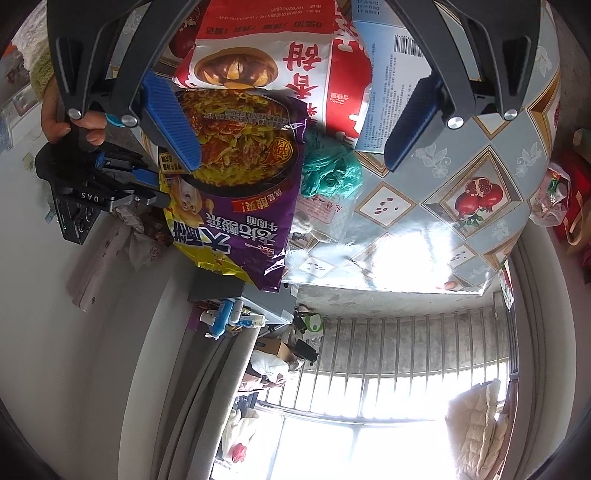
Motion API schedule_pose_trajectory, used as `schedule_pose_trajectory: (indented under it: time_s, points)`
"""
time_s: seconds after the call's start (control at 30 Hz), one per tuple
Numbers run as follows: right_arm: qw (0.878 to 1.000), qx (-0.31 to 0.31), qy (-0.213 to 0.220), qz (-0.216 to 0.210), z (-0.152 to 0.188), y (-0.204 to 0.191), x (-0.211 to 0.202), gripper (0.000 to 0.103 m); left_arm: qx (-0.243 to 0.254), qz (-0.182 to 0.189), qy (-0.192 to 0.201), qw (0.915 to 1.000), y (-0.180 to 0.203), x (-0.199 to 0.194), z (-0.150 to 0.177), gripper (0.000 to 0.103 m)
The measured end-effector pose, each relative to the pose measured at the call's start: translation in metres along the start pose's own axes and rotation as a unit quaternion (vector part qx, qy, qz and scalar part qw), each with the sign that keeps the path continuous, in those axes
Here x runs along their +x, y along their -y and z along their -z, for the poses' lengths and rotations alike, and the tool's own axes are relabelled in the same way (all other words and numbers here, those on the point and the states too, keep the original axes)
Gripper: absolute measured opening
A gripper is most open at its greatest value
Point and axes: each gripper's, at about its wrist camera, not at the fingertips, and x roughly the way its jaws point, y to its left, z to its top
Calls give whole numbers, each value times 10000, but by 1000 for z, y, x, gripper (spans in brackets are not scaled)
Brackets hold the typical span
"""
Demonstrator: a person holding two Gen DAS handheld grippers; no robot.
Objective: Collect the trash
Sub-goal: 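Lift the purple packet with the right tool while the left tool grasps the red-white bread bag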
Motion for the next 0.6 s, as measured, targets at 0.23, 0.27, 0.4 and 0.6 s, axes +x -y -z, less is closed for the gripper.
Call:
schedule_pose_trajectory:
  time_s: [0.23,0.27,0.4,0.6]
  points:
    - [9992,113,-14,-377,4,1,-12,8,32,-73,2,10000,1,3,1,97]
    - [9990,108,2,-438,5,1,-15,7,39,-80,7,10000,1,2,1,97]
    - [9975,144,162,-672,5,0,-33,4,11,-59,-10,10000,-5,-2,4,92]
    - [9956,42,438,-824,6,-2,-68,2,-145,-57,-3,9999,-22,-14,11,87]
